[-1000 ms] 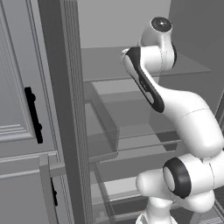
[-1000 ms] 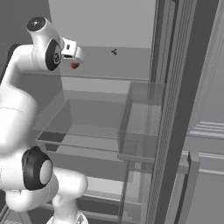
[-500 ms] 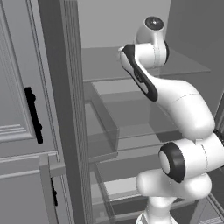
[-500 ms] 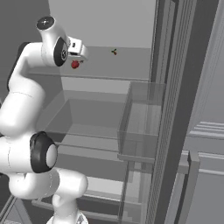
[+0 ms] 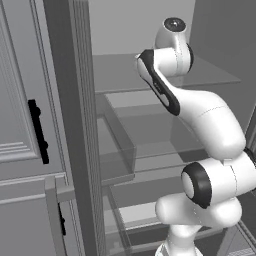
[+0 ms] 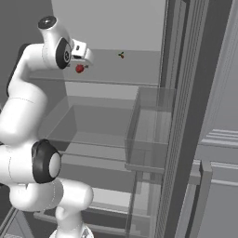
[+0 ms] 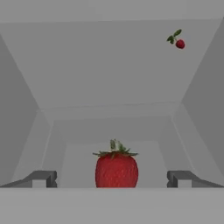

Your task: Take the strawberry from the fridge and place it on top of the pancake, located on the dining counter.

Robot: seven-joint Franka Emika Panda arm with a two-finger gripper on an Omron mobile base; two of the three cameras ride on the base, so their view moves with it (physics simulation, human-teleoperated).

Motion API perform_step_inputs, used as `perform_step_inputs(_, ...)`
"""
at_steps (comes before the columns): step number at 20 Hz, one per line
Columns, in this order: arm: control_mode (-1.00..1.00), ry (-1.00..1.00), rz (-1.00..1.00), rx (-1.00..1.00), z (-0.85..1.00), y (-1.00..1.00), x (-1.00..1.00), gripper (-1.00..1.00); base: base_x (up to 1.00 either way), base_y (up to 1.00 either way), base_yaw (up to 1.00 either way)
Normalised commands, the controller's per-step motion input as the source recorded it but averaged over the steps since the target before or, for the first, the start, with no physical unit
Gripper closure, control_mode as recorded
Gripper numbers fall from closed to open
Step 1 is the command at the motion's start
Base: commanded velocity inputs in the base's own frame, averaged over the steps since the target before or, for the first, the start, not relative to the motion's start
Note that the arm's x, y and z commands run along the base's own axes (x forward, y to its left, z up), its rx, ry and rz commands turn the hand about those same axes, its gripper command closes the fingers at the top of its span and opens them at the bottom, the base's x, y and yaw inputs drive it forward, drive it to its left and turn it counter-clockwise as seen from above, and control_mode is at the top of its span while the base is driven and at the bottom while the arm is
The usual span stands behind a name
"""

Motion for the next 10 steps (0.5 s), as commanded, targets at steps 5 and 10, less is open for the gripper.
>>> perform_step_inputs(5, -1.00, 0.00, -0.04, 0.00, -0.15, 0.00, -0.15, -1.00, 0.00, 0.00, 0.00)
perform_step_inputs(10, -1.00, 0.00, -0.03, 0.00, -0.18, 0.00, 0.03, -1.00, 0.00, 0.00, 0.00)
